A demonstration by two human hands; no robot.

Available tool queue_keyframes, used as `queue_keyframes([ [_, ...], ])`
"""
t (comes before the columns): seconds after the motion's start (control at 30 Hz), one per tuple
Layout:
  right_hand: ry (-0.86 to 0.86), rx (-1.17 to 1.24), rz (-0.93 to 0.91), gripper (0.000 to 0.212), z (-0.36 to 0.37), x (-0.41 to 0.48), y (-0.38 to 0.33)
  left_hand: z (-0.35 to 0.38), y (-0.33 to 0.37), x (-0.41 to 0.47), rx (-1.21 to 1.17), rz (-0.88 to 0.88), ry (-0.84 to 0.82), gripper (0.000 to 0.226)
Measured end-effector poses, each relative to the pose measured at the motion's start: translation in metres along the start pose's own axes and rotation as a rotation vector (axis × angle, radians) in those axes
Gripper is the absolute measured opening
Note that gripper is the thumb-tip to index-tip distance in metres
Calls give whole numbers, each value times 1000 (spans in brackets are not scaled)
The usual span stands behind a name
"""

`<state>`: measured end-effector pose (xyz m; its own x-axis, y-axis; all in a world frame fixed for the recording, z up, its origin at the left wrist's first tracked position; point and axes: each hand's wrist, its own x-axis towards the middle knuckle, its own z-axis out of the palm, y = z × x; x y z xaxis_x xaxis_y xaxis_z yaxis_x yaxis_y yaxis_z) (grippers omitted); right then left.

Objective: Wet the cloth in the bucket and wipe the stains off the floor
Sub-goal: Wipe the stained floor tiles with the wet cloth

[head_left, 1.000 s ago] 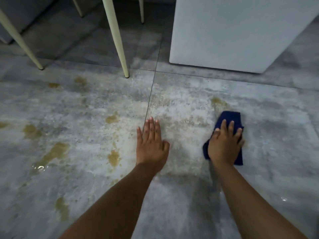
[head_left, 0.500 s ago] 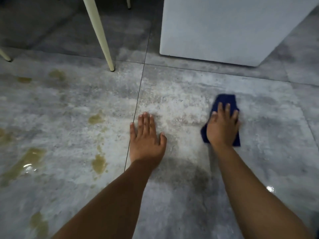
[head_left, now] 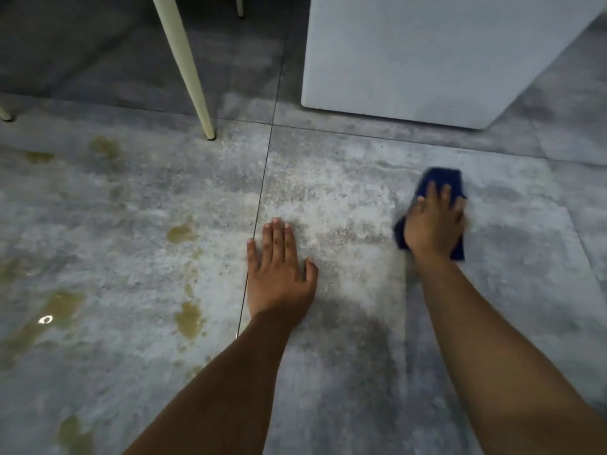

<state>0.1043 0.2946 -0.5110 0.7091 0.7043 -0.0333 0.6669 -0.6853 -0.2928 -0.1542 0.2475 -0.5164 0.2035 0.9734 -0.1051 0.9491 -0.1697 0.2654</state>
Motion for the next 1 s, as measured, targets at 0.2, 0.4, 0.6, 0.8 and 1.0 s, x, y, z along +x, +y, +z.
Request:
queue_keyframes([
  [0.2, -50, -84, -109, 51, 7, -107, 1, 1, 0, 0, 11, -9, 8, 72],
  [0.4, -11, -65, 16, 51, -11, -54, 49, 3, -2, 0, 14, 11, 2, 71],
  [0.6, 25, -29, 232, 52, -7, -160, 48, 3, -1, 1, 39, 7, 3, 72],
  [0.8, -39, -82, 85, 51, -10, -172, 63, -5, -3, -4, 5, 99, -28, 69],
  [1.0, 42, -28, 170, 53, -2, -312, 62, -2, -46, -86, -31, 80, 55, 61],
])
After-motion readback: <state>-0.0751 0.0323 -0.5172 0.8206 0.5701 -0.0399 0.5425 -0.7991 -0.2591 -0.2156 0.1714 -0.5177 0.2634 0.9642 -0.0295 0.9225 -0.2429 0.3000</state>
